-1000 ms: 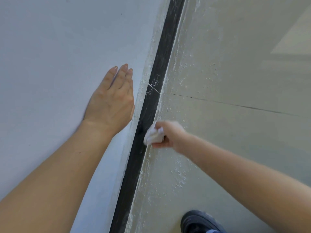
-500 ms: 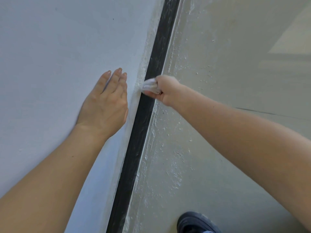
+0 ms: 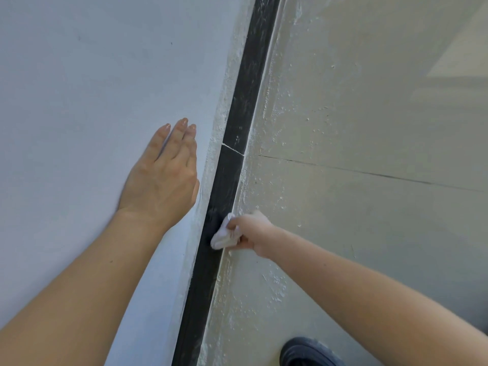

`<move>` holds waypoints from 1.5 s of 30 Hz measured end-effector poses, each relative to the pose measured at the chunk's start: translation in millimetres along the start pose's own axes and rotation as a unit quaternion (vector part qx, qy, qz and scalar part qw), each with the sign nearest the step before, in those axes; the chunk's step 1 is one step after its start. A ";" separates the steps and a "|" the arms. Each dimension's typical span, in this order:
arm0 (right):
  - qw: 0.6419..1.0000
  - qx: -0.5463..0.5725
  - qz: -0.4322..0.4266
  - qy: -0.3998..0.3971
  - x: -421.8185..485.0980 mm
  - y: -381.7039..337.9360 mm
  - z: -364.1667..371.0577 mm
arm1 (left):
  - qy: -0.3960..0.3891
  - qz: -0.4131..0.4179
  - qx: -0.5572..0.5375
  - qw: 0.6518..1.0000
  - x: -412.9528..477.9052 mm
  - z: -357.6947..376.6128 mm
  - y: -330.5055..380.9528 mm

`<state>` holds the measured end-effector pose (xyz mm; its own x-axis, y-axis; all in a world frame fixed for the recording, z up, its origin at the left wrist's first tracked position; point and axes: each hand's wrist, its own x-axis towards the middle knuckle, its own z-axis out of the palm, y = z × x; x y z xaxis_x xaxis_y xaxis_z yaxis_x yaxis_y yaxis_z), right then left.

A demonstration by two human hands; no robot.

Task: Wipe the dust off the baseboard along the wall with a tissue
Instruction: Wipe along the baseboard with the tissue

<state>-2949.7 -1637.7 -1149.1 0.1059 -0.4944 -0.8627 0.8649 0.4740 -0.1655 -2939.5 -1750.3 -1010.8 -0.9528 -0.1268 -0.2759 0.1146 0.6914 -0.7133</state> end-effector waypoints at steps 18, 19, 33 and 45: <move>0.999 -0.017 -0.045 -0.004 -23.2 -53.4 -8.8 | -0.004 0.003 -0.006 1.000 1.0 -1.9 -0.3; 0.999 -0.006 -0.043 -0.018 -21.2 -53.7 -5.2 | -0.004 0.005 -0.006 1.000 0.8 -2.0 0.0; 0.973 0.057 -0.202 0.093 -10.5 -144.9 -47.7 | -0.003 0.005 -0.042 0.999 22.1 -11.0 -1.5; 0.979 0.031 -0.190 0.065 9.0 -187.6 -41.3 | 0.021 -0.009 0.027 0.999 94.4 -24.0 -44.6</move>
<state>-3131.3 -1701.0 -1145.6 -0.2889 -0.5279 -0.7986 0.8579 0.2274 -0.4607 -3041.3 -1776.0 -989.6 -0.9660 -0.1079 -0.2351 0.1105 0.6495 -0.7523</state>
